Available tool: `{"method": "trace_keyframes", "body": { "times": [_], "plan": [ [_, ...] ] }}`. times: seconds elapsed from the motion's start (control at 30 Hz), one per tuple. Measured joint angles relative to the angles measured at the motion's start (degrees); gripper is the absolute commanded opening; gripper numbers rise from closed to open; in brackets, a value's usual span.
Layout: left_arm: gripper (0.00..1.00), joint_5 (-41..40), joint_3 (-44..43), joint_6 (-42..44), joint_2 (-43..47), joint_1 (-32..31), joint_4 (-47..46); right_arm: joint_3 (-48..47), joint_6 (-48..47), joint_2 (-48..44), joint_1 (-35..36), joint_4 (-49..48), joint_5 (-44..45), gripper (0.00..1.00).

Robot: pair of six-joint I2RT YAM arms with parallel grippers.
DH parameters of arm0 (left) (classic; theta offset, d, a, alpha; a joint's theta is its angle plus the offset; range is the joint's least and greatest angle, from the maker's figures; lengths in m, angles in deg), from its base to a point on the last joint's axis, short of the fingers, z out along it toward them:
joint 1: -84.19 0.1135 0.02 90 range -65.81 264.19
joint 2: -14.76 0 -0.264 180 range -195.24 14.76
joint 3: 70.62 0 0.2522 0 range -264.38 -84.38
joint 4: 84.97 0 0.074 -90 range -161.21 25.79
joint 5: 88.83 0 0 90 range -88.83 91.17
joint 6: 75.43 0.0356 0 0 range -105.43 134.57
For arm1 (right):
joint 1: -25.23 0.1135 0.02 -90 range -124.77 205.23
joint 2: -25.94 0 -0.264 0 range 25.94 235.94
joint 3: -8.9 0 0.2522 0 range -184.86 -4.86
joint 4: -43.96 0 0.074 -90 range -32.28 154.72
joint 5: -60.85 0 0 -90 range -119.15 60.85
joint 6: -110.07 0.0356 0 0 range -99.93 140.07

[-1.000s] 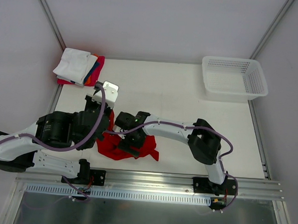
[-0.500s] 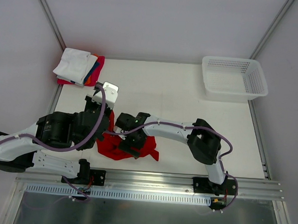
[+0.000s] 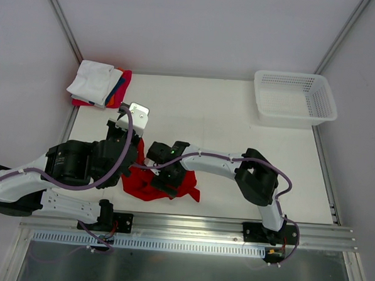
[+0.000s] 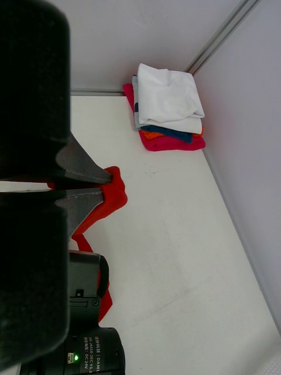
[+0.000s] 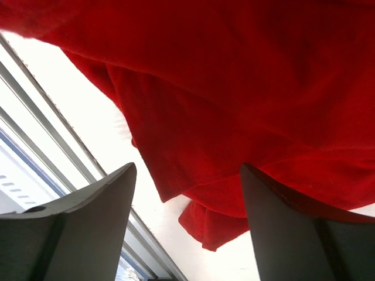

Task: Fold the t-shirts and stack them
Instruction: Flatten out the tshirt

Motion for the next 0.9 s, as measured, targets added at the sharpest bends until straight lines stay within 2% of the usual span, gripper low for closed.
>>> {"method": "trace_keyframes", "body": {
  "times": [0.1, 0.17, 0.27, 0.3, 0.8, 0.87, 0.9],
  "plan": [
    [0.0, 0.0, 0.0, 0.0, 0.0, 0.0, 0.0, 0.0, 0.2, 0.0, -0.2, -0.1, -0.2, 0.67],
    [0.0, 0.0, 0.0, 0.0, 0.0, 0.0, 0.0, 0.0, 0.2, 0.0, -0.2, -0.1, -0.2, 0.58],
    [0.0, 0.0, 0.0, 0.0, 0.0, 0.0, 0.0, 0.0, 0.3, 0.0, -0.2, -0.1, -0.7, 0.53],
    [0.0, 0.0, 0.0, 0.0, 0.0, 0.0, 0.0, 0.0, 0.4, 0.1, -0.2, -0.1, -0.9, 0.46],
    [0.0, 0.0, 0.0, 0.0, 0.0, 0.4, 0.0, 0.6, 0.8, 0.4, -0.3, -0.3, -1.2, 0.45],
    [0.0, 0.0, 0.1, 0.0, 0.0, 0.4, 0.0, 0.9, 0.8, 0.4, -0.3, -0.4, -1.2, 0.26],
    [0.0, 0.0, 0.1, 0.0, 0.0, 0.4, 0.0, 1.0, 0.8, 0.4, -0.3, -0.5, -1.1, 0.04]
  ]
}}
